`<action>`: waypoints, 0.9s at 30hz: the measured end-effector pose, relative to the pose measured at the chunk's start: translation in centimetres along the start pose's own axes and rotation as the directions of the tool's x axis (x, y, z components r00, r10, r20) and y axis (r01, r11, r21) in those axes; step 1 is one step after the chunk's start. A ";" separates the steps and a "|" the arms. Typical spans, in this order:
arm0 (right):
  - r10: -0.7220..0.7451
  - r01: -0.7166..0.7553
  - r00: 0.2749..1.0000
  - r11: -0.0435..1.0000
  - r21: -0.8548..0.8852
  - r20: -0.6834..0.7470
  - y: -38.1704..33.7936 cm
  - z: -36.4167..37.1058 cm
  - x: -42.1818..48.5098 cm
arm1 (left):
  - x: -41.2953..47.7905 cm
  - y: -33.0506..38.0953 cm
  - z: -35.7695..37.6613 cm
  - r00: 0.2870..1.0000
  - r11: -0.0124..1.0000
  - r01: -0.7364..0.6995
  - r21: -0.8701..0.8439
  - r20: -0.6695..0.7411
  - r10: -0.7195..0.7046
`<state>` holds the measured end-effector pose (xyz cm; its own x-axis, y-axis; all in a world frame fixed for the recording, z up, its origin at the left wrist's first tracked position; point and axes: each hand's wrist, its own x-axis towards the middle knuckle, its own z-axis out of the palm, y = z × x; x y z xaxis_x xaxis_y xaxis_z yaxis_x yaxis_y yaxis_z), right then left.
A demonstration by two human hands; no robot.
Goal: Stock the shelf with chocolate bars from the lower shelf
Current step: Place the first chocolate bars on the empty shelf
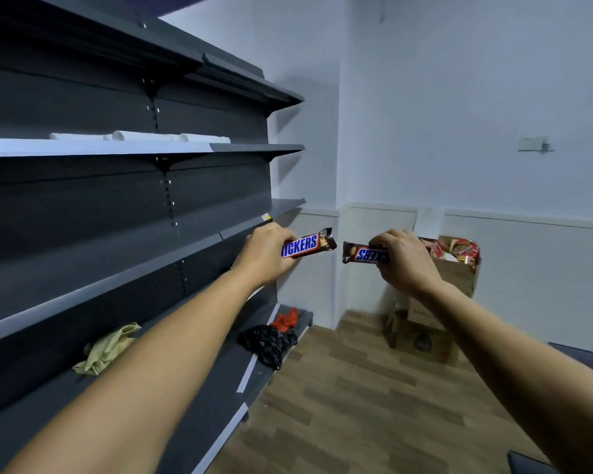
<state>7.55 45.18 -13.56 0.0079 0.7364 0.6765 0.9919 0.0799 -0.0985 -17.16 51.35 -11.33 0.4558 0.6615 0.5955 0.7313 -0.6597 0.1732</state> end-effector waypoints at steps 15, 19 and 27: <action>-0.140 0.138 0.990 0.983 0.121 0.002 2.0 17.9 16.8 | 13.7 -16.5 10.0 0.994 0.989 0.100 0.112 0.020 -0.103; -0.142 0.142 0.990 0.982 0.126 -0.007 1.4 22.4 22.6 | 17.8 -21.9 11.8 0.992 0.984 0.116 0.134 0.031 -0.121; -0.171 0.161 0.985 0.968 0.194 0.037 0.4 31.8 31.2 | 23.6 -30.1 16.5 0.986 0.973 0.146 0.179 0.056 -0.158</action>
<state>4.17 89.54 -15.74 -0.1664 0.7365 0.6556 0.9365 0.3261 -0.1286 -20.05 92.67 -15.41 0.3618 0.7764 0.5160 0.8690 -0.4813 0.1149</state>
